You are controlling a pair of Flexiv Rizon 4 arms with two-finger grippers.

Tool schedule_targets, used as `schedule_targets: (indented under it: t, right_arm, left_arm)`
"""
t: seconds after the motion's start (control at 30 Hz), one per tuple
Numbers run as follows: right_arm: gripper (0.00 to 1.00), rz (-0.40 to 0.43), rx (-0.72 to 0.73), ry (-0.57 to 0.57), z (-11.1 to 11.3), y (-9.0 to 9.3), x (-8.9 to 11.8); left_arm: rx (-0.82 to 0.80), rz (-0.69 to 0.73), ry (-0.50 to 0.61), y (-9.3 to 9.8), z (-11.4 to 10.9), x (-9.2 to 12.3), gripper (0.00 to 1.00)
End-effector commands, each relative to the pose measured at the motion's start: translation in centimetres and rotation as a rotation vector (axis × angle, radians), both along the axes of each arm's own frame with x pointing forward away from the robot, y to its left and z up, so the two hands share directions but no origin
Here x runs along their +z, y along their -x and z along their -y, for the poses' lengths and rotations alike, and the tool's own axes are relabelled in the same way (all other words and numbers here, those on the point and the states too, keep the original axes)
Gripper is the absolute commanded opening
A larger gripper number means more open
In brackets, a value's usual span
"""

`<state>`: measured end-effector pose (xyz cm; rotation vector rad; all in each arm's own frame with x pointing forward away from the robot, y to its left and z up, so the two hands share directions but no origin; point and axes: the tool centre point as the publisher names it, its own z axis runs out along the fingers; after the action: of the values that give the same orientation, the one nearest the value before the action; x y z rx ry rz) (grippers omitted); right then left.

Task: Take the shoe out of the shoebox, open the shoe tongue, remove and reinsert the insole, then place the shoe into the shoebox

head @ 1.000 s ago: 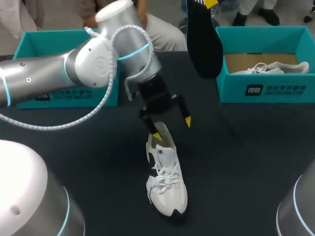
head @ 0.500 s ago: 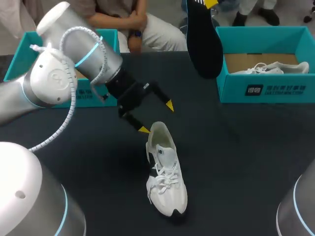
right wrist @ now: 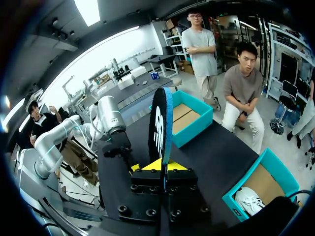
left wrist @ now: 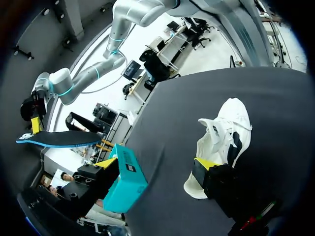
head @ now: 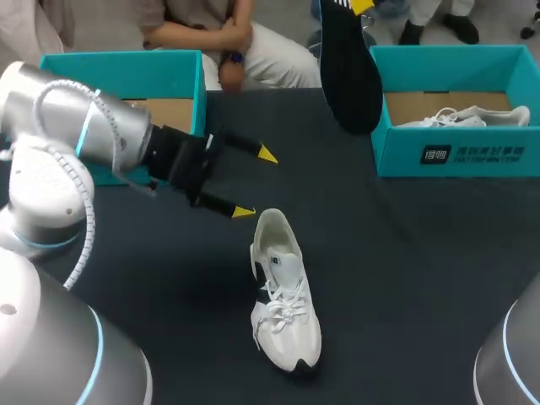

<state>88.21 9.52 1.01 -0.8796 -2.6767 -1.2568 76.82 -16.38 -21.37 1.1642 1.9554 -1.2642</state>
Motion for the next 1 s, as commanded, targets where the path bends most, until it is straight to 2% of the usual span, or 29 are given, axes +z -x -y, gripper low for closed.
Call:
schedule_targets:
  t: [0.03, 0.5, 0.8, 1.0]
  right_arm:
    - [0.0, -0.002, -0.001, 0.003, -0.1, -0.1, 0.0]
    - [0.0, -0.002, -0.001, 0.003, -0.1, -0.1, 0.0]
    - [0.0, -0.002, -0.001, 0.003, -0.1, -0.1, 0.0]
    - [0.0, -0.002, -0.001, 0.003, -0.1, -0.1, 0.0]
  left_arm:
    - [0.155, 0.107, 0.381, 0.1, -0.1, 0.1, 1.0]
    - [0.107, 0.229, 0.389, -1.1, -0.3, 3.5, 1.0]
    - [0.086, 0.264, 0.371, -1.9, 0.3, 5.5, 1.0]
    - [0.145, 0.243, 0.363, -2.5, 0.8, 6.0, 1.0]
